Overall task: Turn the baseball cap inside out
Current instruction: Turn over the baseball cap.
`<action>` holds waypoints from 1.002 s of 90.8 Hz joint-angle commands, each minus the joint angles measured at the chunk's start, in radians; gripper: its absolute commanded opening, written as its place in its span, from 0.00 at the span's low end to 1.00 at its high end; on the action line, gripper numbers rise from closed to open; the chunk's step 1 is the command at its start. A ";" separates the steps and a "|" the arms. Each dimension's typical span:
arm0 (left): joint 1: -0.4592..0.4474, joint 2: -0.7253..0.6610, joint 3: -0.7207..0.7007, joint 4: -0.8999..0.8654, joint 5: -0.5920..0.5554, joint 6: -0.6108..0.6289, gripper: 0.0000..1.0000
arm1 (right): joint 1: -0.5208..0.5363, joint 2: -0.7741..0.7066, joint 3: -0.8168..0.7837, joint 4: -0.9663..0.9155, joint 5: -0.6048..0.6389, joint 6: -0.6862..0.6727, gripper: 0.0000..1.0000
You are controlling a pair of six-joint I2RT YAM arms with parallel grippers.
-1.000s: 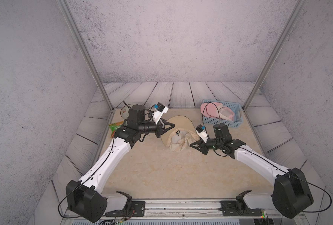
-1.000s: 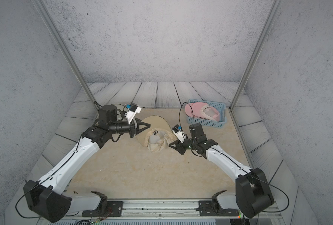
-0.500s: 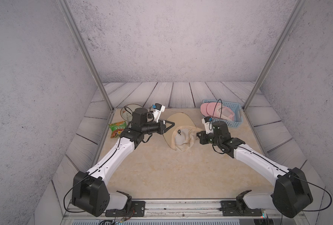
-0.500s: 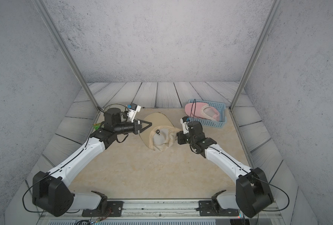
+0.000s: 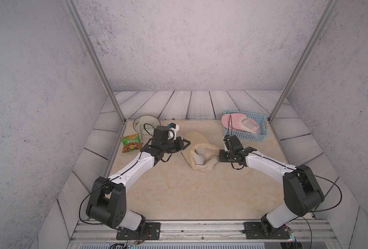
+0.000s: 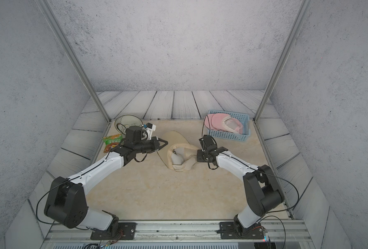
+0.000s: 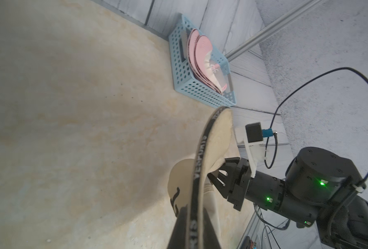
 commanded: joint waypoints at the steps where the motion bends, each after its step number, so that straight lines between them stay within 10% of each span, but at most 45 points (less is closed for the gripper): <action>1: 0.041 0.002 -0.014 0.071 -0.190 -0.005 0.00 | -0.037 0.044 0.002 -0.167 0.135 0.017 0.25; 15: 0.041 0.007 -0.034 0.048 -0.257 0.034 0.00 | -0.037 0.022 0.008 -0.147 0.076 -0.029 0.30; 38: 0.019 0.074 -0.036 0.060 -0.143 0.007 0.00 | -0.035 -0.136 -0.111 0.190 -0.434 -0.138 0.50; 91: -0.020 0.066 0.024 -0.317 -0.465 -0.419 0.00 | 0.178 -0.352 -0.476 0.672 -0.505 -0.627 0.57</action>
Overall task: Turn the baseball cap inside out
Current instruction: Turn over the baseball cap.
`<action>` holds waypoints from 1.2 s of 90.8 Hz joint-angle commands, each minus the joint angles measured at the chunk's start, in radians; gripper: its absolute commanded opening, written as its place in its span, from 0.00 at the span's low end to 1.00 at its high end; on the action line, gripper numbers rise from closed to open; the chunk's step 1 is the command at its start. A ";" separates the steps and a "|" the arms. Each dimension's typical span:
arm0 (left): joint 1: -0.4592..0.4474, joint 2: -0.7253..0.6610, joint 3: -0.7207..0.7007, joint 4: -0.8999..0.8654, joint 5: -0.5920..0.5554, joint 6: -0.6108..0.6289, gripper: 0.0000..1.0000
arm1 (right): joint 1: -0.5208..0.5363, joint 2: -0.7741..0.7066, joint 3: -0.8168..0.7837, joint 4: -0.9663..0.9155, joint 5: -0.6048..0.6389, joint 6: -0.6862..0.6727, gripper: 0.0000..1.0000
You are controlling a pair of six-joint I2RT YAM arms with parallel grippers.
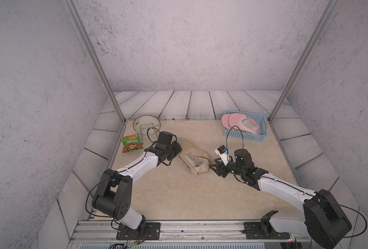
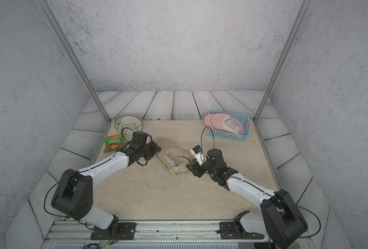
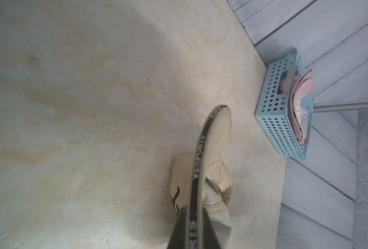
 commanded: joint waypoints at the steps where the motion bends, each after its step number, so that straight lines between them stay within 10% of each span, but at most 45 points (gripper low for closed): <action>1: -0.002 -0.019 0.036 -0.171 -0.123 -0.120 0.00 | 0.077 -0.007 -0.038 0.123 0.006 -0.155 0.57; 34: -0.002 -0.027 0.042 -0.241 -0.088 -0.370 0.00 | 0.320 0.118 -0.075 0.319 0.386 -0.286 0.55; 109: 0.004 -0.118 -0.005 -0.254 -0.018 -0.475 0.00 | 0.395 0.473 -0.122 0.974 0.920 -0.444 0.41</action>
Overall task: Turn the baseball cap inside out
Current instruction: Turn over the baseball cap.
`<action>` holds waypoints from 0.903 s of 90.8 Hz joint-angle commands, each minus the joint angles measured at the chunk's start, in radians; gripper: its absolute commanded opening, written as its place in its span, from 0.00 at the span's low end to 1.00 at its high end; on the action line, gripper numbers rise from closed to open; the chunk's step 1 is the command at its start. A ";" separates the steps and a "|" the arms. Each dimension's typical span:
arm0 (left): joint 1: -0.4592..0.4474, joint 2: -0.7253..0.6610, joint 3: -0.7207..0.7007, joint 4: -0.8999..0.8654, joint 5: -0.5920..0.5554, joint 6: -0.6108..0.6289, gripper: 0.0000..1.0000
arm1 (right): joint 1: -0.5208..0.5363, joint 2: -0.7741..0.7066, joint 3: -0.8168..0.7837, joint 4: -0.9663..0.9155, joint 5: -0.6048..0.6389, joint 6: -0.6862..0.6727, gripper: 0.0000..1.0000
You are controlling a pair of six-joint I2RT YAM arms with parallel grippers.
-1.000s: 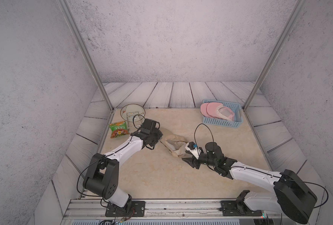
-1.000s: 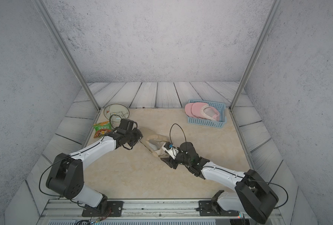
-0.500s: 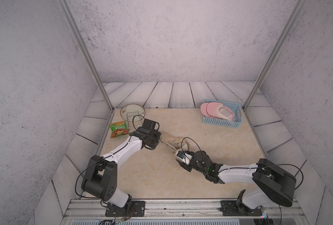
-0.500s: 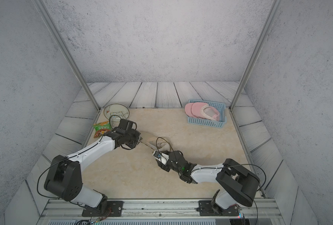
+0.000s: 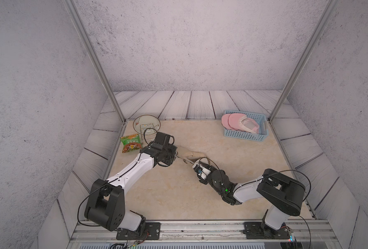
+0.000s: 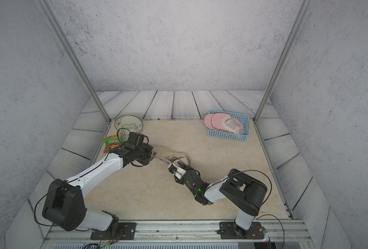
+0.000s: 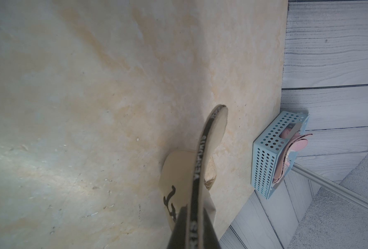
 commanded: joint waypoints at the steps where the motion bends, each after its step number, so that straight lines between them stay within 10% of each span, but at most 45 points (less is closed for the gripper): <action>1: 0.003 -0.006 -0.015 -0.035 -0.020 0.001 0.00 | 0.004 0.026 -0.029 0.123 0.124 -0.025 0.41; 35: 0.005 0.031 -0.003 -0.043 -0.069 0.037 0.00 | 0.006 -0.085 -0.006 -0.153 0.003 0.055 0.28; 60: 0.005 0.057 0.009 0.000 -0.033 0.101 0.00 | -0.011 -0.131 0.062 -0.415 -0.195 0.162 0.00; 82: 0.019 0.058 0.093 0.089 -0.064 0.506 0.00 | -0.115 -0.183 0.171 -0.730 -0.666 0.280 0.00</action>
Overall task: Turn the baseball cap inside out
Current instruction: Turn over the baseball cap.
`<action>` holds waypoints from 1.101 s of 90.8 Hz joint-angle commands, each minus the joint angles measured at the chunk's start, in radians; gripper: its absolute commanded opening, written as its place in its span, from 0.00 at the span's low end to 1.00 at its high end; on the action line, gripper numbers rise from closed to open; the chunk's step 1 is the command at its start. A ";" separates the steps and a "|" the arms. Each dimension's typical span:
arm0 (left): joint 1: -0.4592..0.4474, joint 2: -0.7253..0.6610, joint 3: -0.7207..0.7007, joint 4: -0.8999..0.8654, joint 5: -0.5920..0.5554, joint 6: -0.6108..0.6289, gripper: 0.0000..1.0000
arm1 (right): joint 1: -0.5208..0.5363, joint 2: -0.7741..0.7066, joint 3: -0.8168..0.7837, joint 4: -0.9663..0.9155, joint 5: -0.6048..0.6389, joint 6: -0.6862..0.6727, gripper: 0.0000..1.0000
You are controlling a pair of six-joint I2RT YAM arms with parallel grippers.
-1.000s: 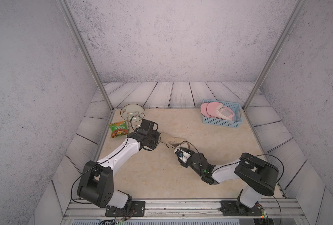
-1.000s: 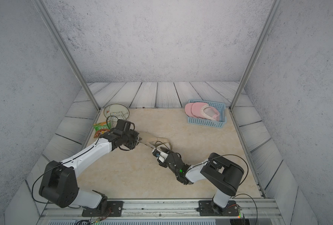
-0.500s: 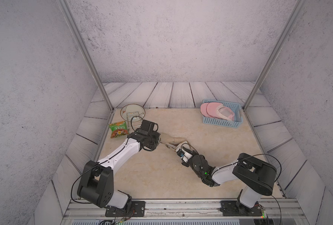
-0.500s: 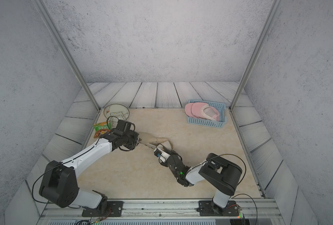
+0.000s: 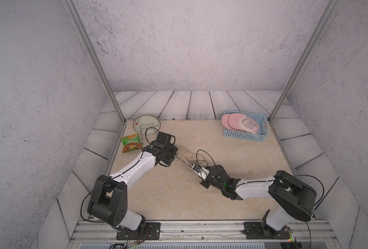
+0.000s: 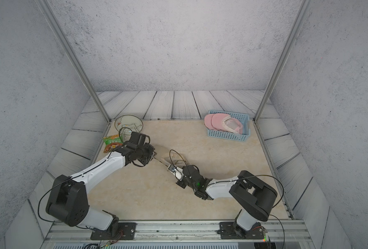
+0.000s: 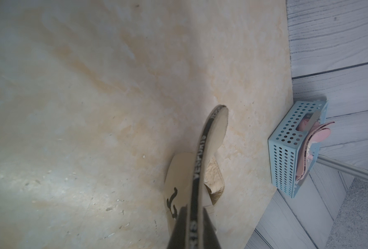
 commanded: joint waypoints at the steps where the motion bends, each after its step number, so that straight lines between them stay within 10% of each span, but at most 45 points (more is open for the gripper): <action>1: 0.019 0.009 0.064 0.084 -0.024 0.292 0.00 | -0.044 -0.057 0.069 -0.219 -0.305 0.084 0.00; 27: 0.049 -0.010 0.110 0.305 0.364 0.809 0.00 | -0.110 0.064 0.218 -0.497 -0.636 0.149 0.00; 39: 0.050 -0.027 0.160 0.214 0.326 0.924 0.00 | -0.119 0.158 0.318 -0.676 -0.698 0.134 0.06; 58: 0.051 -0.049 0.122 0.227 0.334 0.947 0.00 | -0.138 0.132 0.292 -0.645 -0.621 0.168 0.12; 76: 0.049 -0.042 0.095 0.238 0.419 0.938 0.00 | -0.152 -0.052 0.230 -0.583 -0.518 0.191 0.43; 100: 0.049 -0.019 0.055 0.298 0.594 0.856 0.00 | -0.152 -0.224 0.225 -0.561 -0.384 0.251 0.48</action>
